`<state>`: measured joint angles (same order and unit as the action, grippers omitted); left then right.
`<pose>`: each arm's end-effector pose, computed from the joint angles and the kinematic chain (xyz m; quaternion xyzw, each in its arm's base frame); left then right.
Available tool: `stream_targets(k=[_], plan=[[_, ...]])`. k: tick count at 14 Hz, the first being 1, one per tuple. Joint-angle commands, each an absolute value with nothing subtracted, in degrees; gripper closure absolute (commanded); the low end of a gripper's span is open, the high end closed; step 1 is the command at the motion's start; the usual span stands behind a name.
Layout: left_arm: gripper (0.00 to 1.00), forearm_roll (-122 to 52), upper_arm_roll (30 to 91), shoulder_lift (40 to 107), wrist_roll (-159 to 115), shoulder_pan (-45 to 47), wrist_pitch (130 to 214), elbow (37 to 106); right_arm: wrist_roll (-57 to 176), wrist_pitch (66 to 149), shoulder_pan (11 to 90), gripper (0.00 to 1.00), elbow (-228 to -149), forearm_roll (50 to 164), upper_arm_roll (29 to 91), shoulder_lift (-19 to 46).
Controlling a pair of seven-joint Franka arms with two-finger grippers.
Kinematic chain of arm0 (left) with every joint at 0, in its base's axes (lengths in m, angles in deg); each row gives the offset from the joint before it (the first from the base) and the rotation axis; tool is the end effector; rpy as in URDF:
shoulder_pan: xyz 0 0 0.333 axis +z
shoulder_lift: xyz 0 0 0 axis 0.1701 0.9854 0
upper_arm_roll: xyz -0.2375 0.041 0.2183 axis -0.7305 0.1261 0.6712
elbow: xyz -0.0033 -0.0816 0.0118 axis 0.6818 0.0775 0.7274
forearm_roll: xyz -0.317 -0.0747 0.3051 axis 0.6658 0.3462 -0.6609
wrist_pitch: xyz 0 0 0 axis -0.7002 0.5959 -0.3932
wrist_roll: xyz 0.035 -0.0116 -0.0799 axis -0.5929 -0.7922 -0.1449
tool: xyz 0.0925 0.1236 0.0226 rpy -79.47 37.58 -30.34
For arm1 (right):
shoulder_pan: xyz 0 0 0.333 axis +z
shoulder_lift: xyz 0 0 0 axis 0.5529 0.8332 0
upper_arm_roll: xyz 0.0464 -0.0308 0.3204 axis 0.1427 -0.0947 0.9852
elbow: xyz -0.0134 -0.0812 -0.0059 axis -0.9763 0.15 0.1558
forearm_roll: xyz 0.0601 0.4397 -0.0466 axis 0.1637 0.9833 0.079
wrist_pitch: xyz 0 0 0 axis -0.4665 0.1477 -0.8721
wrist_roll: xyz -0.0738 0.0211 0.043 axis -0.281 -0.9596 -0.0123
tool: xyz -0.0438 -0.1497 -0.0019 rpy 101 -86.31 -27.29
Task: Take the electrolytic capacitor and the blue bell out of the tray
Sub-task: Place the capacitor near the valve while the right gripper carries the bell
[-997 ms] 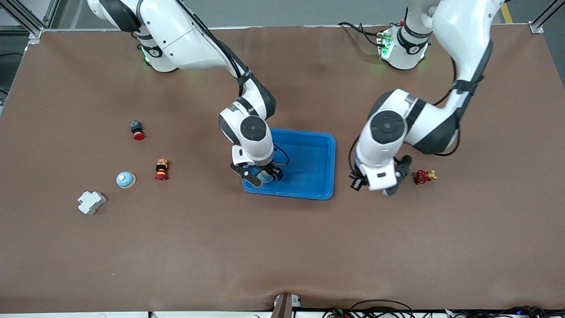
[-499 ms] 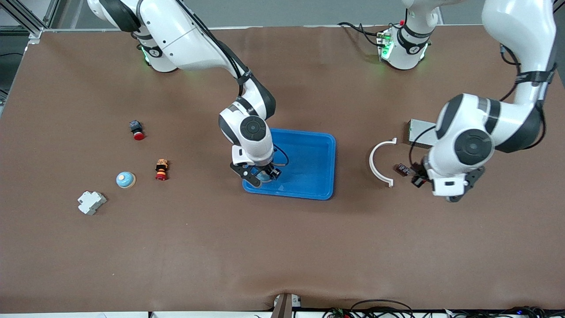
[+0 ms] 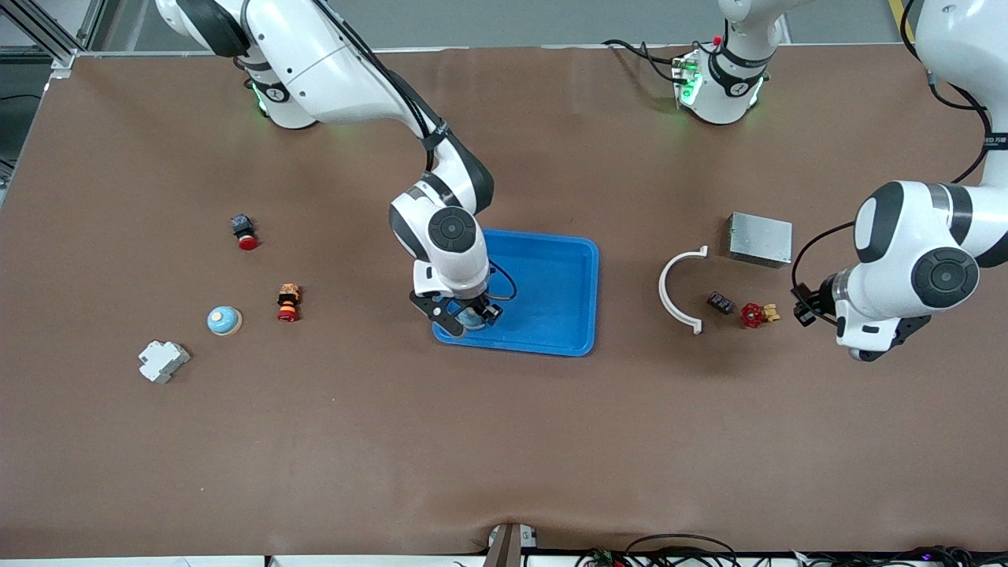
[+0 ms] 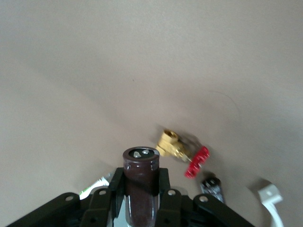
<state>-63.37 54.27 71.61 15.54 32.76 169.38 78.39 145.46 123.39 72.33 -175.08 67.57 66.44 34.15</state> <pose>0.6475 0.0198 0.2287 -0.9510 -0.2837 0.0775 0.0956 0.5938 0.4880 0.1407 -0.9392 0.3428 -0.0166 0.0078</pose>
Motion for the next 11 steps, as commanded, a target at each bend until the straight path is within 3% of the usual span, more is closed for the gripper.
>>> stream_targets(k=[1, 11], plan=[[1.00, -69.03, 53.68, 73.84, 13.84, 33.43, 172.96, 79.91, 144.67, 119.41, 71.89, 1.00, -172.07, 66.68, 66.54, 33.91], [1.00, -82.67, 53.68, 82.73, 11.64, 35.19, 186.49, 79.56, 117.80, 114.49, 57.23, 1.00, -172.50, 67.29, 66.63, 28.38]])
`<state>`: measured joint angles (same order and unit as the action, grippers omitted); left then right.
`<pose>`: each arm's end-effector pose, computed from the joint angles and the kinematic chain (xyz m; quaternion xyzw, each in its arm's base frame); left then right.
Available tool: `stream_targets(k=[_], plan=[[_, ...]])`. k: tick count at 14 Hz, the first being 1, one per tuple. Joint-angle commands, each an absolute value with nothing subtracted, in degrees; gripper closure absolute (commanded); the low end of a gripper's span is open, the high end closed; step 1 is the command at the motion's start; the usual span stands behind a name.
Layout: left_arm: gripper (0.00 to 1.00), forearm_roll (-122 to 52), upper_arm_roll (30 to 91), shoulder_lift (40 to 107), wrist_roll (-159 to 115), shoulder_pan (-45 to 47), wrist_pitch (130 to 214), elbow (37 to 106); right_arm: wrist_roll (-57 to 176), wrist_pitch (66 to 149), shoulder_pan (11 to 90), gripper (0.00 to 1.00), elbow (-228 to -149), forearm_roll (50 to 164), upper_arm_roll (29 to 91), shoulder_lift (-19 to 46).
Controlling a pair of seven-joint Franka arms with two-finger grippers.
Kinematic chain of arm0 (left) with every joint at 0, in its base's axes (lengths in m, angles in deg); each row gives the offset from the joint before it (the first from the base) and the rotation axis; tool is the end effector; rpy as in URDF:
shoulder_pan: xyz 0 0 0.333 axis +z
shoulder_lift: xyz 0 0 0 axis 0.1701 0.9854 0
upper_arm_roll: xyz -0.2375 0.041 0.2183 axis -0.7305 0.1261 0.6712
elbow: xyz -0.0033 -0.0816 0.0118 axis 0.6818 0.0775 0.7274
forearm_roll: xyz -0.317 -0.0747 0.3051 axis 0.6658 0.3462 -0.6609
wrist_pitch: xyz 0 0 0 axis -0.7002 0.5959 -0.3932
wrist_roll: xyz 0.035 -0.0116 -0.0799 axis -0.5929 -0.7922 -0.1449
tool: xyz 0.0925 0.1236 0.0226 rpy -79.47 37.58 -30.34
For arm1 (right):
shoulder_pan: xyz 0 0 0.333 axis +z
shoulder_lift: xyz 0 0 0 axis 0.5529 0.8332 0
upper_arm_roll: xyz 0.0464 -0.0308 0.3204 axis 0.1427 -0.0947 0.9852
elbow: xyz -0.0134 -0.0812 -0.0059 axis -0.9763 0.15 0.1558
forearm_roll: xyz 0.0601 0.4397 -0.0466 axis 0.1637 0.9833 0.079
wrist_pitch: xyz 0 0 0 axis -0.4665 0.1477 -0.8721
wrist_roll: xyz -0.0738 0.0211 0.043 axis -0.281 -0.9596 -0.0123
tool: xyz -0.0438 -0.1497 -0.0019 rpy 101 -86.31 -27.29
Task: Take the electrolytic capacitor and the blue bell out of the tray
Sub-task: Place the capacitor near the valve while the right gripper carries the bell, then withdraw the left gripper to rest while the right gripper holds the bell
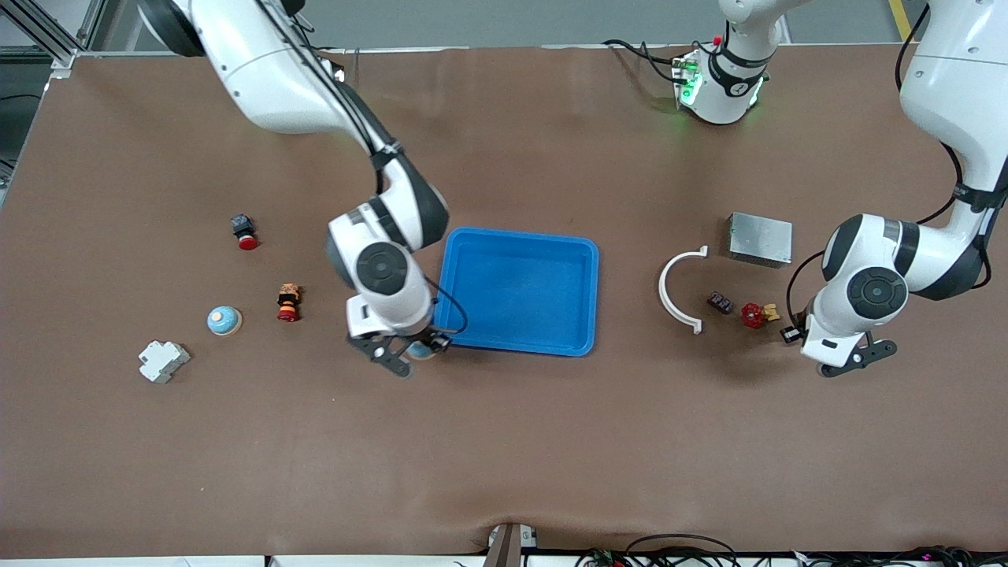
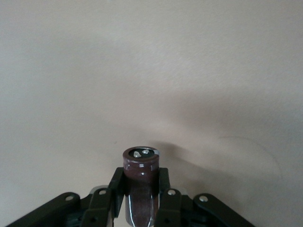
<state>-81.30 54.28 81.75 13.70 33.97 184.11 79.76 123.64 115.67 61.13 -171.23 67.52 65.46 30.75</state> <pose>0.6610 0.0305 0.1285 -0.9782 -0.1629 0.0116 0.1283 0.6937 0.3576 0.2076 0.9648 -0.2622 0.0205 0.0060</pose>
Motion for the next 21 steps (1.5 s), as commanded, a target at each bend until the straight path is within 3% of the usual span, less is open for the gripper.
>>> stream_targets(k=[1, 5, 6, 8, 12, 16, 21], plan=[[1.00, -82.67, 53.60, 83.34, 11.38, 35.80, 187.20, 79.47, 114.20, 114.05, 55.21, 1.00, -172.50, 67.47, 66.63, 28.20], [1.00, -82.67, 53.68, 84.31, 8.56, 36.51, 187.74, 79.29, 100.31, 114.31, 46.95, 1.00, -172.68, 67.47, 66.72, 28.20], [0.75, -82.67, 53.68, 84.40, 8.56, 36.51, 187.74, 79.12, 96.97, 114.40, 44.58, 1.00, -172.68, 67.56, 66.81, 28.20], [0.00, -82.59, 53.60, 84.23, 8.65, 36.60, 187.74, 79.20, 90.47, 114.66, 40.53, 1.00, -172.85, 68.25, 66.89, 28.37], [0.00, -81.27, 52.38, 79.76, 8.91, 36.51, 186.86, 79.38, 79.04, 115.19, 33.85, 1.00, -174.61, 69.48, 67.07, 28.37], [0.00, -71.55, 47.02, 73.95, 8.91, 36.60, 178.88, 76.49, 69.80, 115.98, 29.62, 1.00, -176.02, 74.32, 66.98, 28.37], [0.00, -66.50, 41.04, 71.23, 8.74, 36.60, 159.39, 63.84, 64.08, 121.50, 26.89, 1.00, -180.05, 74.24, 66.81, 28.37]])
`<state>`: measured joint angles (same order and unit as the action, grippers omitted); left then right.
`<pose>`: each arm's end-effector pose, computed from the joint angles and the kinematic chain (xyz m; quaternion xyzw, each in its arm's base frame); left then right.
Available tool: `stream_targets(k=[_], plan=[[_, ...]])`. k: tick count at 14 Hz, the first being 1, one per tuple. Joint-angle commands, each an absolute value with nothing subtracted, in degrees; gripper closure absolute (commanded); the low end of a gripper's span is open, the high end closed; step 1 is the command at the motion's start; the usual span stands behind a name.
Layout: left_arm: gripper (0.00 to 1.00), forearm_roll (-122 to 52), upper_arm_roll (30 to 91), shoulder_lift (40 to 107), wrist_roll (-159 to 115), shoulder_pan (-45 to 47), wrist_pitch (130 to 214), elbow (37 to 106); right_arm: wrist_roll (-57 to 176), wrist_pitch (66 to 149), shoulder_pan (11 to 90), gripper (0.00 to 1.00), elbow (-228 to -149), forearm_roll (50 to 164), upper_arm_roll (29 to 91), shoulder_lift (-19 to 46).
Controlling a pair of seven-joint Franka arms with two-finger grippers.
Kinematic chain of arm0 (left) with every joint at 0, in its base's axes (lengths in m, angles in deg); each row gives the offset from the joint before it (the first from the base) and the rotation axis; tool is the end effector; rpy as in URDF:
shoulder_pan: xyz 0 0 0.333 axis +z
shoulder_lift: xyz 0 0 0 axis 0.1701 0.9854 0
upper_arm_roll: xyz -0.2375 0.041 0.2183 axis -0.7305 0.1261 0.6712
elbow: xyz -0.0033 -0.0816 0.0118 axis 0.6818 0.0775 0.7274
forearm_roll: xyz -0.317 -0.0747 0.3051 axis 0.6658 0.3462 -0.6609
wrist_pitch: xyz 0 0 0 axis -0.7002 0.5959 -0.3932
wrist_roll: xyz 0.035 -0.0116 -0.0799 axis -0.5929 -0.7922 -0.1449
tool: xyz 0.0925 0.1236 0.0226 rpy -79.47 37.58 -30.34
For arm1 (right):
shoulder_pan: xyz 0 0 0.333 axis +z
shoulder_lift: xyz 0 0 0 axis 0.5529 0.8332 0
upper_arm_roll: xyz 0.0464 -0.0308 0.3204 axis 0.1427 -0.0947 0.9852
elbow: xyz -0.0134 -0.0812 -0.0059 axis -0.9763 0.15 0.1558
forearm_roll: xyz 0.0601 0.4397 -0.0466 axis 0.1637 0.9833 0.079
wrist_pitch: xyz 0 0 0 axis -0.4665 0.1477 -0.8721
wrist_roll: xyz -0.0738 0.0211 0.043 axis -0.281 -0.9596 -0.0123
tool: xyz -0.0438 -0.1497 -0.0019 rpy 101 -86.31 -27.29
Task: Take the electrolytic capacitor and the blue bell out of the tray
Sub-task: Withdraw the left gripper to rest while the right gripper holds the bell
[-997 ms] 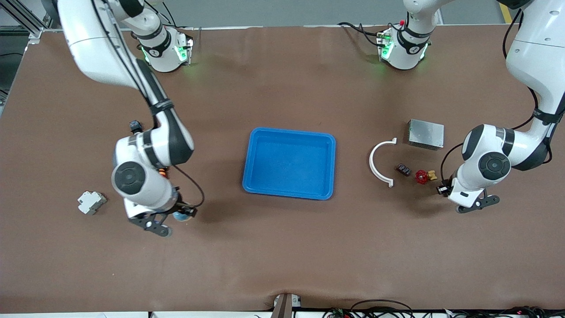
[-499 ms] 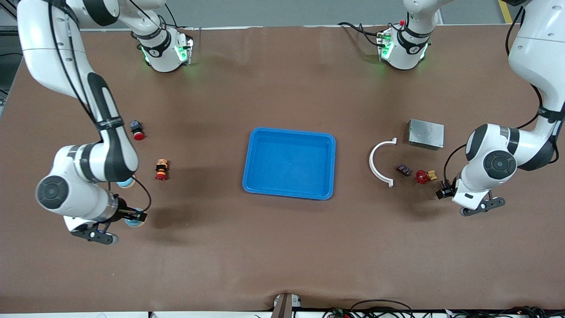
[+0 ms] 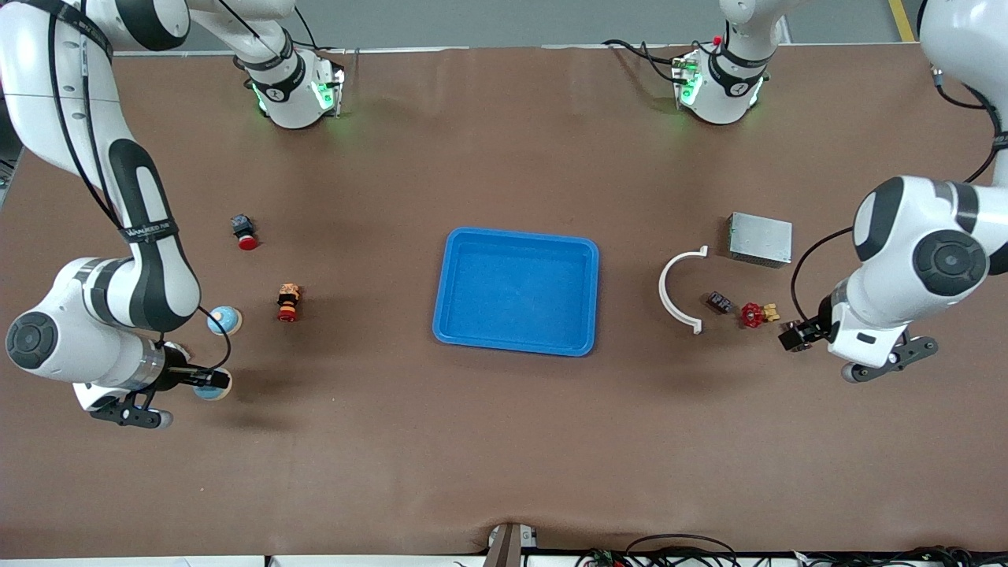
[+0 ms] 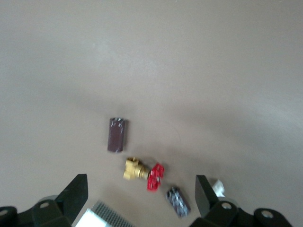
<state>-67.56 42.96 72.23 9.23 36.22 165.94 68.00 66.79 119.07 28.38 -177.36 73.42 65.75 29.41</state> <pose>0.6994 -0.0402 0.3281 -0.9807 -0.1818 0.0039 0.0721 0.7544 -0.0611 0.1777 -0.9963 0.0827 0.0009 0.0252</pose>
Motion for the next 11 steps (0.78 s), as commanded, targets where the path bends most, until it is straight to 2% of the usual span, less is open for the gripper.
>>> stream_targets(k=[1, 8, 11], plan=[[0.00, -65.81, 39.90, 70.26, 8.91, 36.60, 156.22, 62.08, 63.28, 122.65, 26.37, 1.00, -180.67, 74.24, 66.81, 28.46], [0.00, -54.29, 39.54, 61.04, 6.63, 39.41, 150.39, 58.91, 61.34, 129.25, 24.96, 1.00, -186.12, 73.80, 66.72, 28.46], [0.00, -53.59, 39.36, 60.23, 4.27, 39.24, 146.36, 56.10, 60.20, 130.56, 24.17, 1.00, -187.27, 73.80, 66.72, 28.46]])
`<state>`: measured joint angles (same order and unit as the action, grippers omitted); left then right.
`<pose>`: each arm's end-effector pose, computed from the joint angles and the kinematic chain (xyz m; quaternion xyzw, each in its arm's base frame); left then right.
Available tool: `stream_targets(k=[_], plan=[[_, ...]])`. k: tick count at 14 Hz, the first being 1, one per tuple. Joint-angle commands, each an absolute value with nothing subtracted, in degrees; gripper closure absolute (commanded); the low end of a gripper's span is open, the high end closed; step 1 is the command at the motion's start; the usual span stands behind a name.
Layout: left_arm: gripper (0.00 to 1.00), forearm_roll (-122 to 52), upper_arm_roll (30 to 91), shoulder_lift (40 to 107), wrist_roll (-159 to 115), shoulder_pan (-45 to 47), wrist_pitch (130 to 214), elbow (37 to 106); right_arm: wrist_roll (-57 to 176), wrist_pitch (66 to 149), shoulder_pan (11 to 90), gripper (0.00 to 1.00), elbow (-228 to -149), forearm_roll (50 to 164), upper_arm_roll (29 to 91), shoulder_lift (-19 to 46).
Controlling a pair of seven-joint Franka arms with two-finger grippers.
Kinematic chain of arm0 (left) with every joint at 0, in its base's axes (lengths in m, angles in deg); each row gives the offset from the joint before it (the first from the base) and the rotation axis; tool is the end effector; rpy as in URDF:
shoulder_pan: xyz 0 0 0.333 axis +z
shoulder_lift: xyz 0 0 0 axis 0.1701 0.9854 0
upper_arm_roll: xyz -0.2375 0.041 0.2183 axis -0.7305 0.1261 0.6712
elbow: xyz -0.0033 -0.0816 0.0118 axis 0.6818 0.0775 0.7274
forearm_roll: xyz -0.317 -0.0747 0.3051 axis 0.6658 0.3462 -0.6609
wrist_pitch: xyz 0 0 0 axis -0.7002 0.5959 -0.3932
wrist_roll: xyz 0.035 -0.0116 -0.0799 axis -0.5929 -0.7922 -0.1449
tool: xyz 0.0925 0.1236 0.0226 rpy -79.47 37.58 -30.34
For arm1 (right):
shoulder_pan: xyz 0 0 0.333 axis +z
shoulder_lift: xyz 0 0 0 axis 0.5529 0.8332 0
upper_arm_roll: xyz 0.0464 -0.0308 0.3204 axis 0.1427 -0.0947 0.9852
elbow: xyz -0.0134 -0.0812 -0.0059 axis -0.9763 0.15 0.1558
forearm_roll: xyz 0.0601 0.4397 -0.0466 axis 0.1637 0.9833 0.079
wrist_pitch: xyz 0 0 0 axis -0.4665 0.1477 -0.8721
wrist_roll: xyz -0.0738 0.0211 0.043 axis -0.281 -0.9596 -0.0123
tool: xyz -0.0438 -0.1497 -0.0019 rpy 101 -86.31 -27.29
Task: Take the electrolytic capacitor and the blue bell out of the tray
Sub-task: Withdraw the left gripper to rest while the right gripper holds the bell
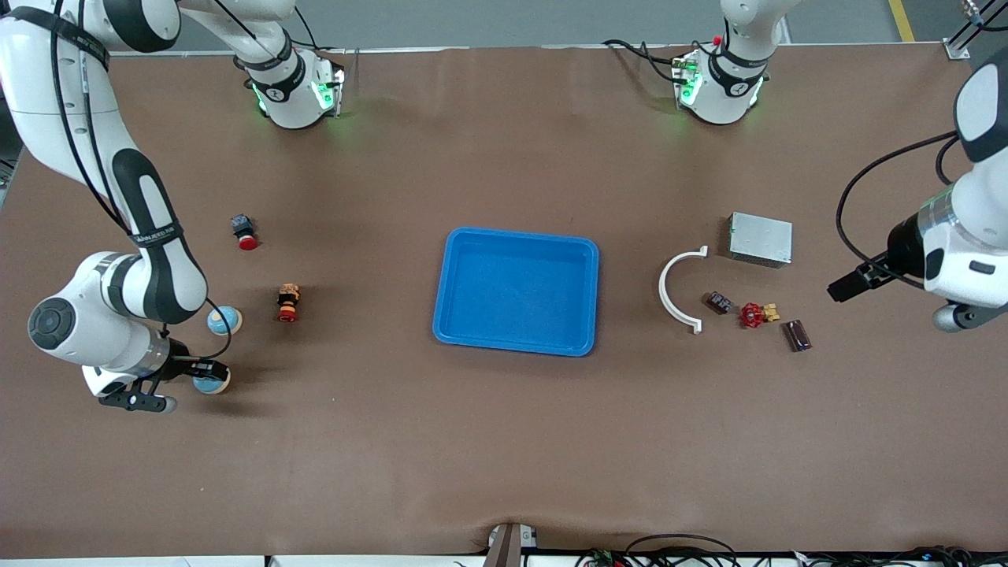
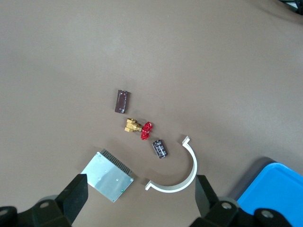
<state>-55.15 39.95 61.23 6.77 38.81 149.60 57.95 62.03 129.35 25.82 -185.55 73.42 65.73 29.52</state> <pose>0.6697 -0.0524 0.5122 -0.9760 -0.2165 0.0025 0.0251 0.7238 -0.0931 0.1247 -0.9974 0.0673 -0.0176 0.0204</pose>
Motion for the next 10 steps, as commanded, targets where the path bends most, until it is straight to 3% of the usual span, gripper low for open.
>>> stream_targets(k=[1, 4, 6, 7, 10], plan=[[0.00, -52.80, 39.45, 59.45, 2.77, 39.24, 144.34, 54.43, 60.11, 130.74, 23.99, 1.00, -187.36, 73.80, 66.72, 28.55], [0.00, -51.65, 40.41, 54.88, -5.37, 38.54, 143.18, 54.33, 60.02, 131.44, 23.81, 1.00, -188.23, 73.80, 66.81, 28.55], [0.00, -51.39, 48.45, 53.12, -11.63, 32.42, 141.34, 54.50, 60.02, 133.11, 23.81, 1.00, -189.20, 73.80, 66.81, 28.55], [0.00, -50.78, 49.72, 52.07, -12.79, 31.86, 141.16, 54.94, 60.02, 133.38, 23.81, 1.00, -189.29, 73.80, 66.81, 28.64], [0.00, -49.10, 50.34, 50.57, -12.89, 31.24, 140.89, 55.38, 60.02, 133.38, 23.72, 1.00, -189.29, 73.80, 66.81, 28.72]])
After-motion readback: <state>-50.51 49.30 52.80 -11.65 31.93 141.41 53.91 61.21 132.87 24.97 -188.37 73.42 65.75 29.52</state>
